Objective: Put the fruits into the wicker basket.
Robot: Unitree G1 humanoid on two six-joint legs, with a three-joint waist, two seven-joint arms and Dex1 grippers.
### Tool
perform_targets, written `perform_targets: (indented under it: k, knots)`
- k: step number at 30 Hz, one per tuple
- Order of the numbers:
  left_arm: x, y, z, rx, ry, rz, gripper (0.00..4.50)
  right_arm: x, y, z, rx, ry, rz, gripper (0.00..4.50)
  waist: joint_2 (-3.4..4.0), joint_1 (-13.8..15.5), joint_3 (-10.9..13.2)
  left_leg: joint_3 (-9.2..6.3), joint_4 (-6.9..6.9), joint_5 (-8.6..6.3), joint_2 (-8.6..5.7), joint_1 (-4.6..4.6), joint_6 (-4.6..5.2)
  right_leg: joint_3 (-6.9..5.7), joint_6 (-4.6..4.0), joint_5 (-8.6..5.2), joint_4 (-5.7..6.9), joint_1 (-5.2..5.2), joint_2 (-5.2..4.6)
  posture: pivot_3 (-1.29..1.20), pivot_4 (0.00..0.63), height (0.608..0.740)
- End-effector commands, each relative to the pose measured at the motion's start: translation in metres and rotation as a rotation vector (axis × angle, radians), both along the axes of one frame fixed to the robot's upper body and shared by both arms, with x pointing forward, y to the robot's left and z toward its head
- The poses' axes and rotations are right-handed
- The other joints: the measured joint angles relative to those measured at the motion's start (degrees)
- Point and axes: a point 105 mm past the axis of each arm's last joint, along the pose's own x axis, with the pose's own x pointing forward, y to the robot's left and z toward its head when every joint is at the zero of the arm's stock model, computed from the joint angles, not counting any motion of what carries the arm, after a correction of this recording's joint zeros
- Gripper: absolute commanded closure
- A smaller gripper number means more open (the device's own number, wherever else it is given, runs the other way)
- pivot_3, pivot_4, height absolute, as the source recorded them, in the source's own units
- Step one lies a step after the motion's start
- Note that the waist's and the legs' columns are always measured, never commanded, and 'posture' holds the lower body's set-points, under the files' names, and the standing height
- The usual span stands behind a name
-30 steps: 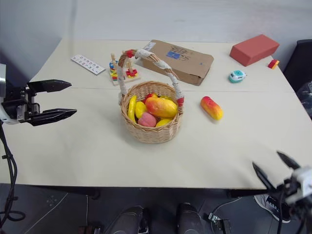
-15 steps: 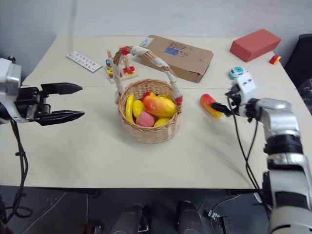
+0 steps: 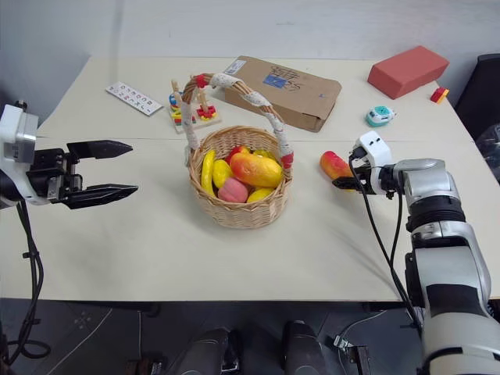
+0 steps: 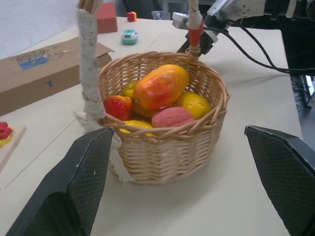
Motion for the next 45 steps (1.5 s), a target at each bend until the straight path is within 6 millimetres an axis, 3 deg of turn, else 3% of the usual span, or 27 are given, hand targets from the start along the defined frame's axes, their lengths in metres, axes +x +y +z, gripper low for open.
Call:
perform_targets:
  k: [1, 4, 8, 10, 13, 17, 20, 28, 30, 35, 38, 42, 44, 45]
  knots:
    - [-0.005, -0.001, 0.010, 0.000, -0.054, -0.003, 0.00, -0.003, -0.002, 0.047, 0.103, -0.198, 0.069, 1.90, 0.00, 0.0, 0.0, 0.00, -0.01, 0.00, 0.00, 0.00, 0.00, 0.00, 0.00, 0.00, 0.00, 0.00, 0.01, 0.00, 0.150, 0.740]
    - [-0.007, 0.000, 0.008, -0.001, -0.049, 0.000, 0.00, -0.037, -0.003, 0.056, 0.101, -0.200, 0.250, 1.90, 0.00, 0.4, 0.0, -0.04, -0.05, -0.01, 0.02, -0.01, -0.01, -0.02, 0.00, 0.00, -0.04, 0.00, 0.00, 0.00, 0.150, 0.740]
    - [-0.008, 0.001, 0.006, -0.001, -0.041, 0.006, 0.00, -0.125, -0.006, 0.037, -0.017, 0.124, 0.494, 1.90, 0.04, 2.0, 0.0, -0.16, -0.03, -0.07, -0.01, -0.07, 0.05, -0.07, 0.00, 0.00, -0.13, 0.05, -0.01, 0.00, 0.150, 0.740]
    - [-0.009, 0.001, 0.004, -0.001, -0.037, 0.005, 0.00, -0.155, 0.004, 0.035, -0.017, 0.233, 0.550, 1.90, 0.04, 2.4, 0.0, -0.21, -0.01, -0.10, -0.02, -0.14, 0.09, -0.16, 0.00, 0.00, -0.30, 0.11, -0.02, 0.00, 0.150, 0.740]
    - [-0.008, 0.001, 0.003, -0.012, -0.035, 0.007, 0.00, -0.183, 0.047, 0.041, 0.058, 0.247, 0.662, 1.90, -0.08, 1.3, 0.0, -0.08, 0.05, -0.08, 0.14, 0.12, 0.06, -0.05, 0.23, 0.13, -0.57, 0.47, -0.10, 0.00, 0.150, 0.740]
    - [-0.004, 0.001, 0.004, -0.045, -0.041, 0.022, 0.00, -0.172, 0.112, 0.065, 0.243, 0.073, 0.698, 1.90, -0.20, 0.2, 0.0, -0.03, 0.03, -0.05, 0.34, 0.39, -0.24, 0.06, 0.22, 0.14, -0.56, 0.47, -0.09, 0.00, 0.150, 0.740]
    - [-0.002, 0.001, 0.003, -0.051, -0.041, 0.024, 0.00, -0.148, 0.149, 0.070, 0.264, -0.023, 0.602, 1.90, -0.18, 0.3, 0.0, -0.08, -0.09, 0.15, 0.39, 0.32, -0.50, 0.05, -0.01, 0.12, -0.36, 0.22, -0.04, 0.00, 0.150, 0.740]
    - [-0.001, 0.000, 0.002, -0.071, -0.053, 0.034, 0.00, -0.096, 0.191, 0.079, 0.245, -0.194, 0.387, 1.90, -0.23, 0.4, 0.0, 0.02, -0.08, 0.27, -0.09, -0.16, -0.21, 0.15, -0.17, 0.06, 0.45, -0.48, -0.04, 0.00, 0.150, 0.740]
    - [-0.002, 0.001, 0.001, -0.078, -0.054, 0.040, 0.00, -0.095, 0.198, 0.081, 0.250, -0.208, 0.402, 1.48, -0.29, 0.3, -0.1, 0.05, -0.05, 0.27, -0.15, -0.23, -0.09, 0.18, -0.10, 0.10, 0.43, -0.50, -0.05, 0.00, 0.150, 0.740]
    - [-0.003, 0.003, 0.000, -0.089, -0.060, 0.060, 0.00, -0.104, 0.201, 0.091, 0.344, -0.214, 0.464, 0.02, -0.29, 0.2, -0.1, 0.04, -0.05, 0.28, -0.07, -0.26, -0.10, 0.18, -0.09, 0.10, 0.42, -0.54, 0.00, 0.00, 0.150, 0.740]
    - [-0.003, 0.001, 0.000, -0.091, -0.066, 0.059, 0.00, -0.120, 0.195, 0.099, 0.423, -0.212, 0.554, 0.02, -0.29, 0.3, -0.1, 0.04, -0.05, 0.28, -0.04, -0.26, -0.11, 0.19, -0.09, 0.10, 0.42, -0.53, -0.01, 0.00, 0.150, 0.740]
    - [-0.006, -0.001, 0.000, -0.087, -0.069, 0.054, 0.00, -0.171, 0.163, 0.085, 0.428, -0.109, 0.805, 0.02, -0.32, 1.0, -0.1, -0.08, -0.05, 0.21, -0.07, -0.30, 0.01, 0.17, -0.09, 0.10, 0.33, -0.47, -0.02, 0.00, 0.150, 0.740]
    - [-0.007, -0.001, 0.000, -0.086, -0.072, 0.055, 0.00, -0.178, 0.147, 0.076, 0.396, -0.063, 0.816, 0.02, -0.33, 1.1, -0.1, -0.01, -0.05, 0.15, -0.10, -0.33, 0.09, 0.20, -0.03, 0.13, 0.16, -0.46, -0.03, 0.00, 0.150, 0.740]
    - [-0.007, -0.001, 0.001, -0.086, -0.075, 0.054, 0.00, -0.172, 0.136, 0.073, 0.374, -0.076, 0.771, 0.02, -0.33, 1.1, -0.1, 0.01, -0.04, 0.15, -0.10, -0.33, 0.11, 0.19, 0.03, 0.17, 0.05, -0.41, -0.04, 0.00, 0.150, 0.740]
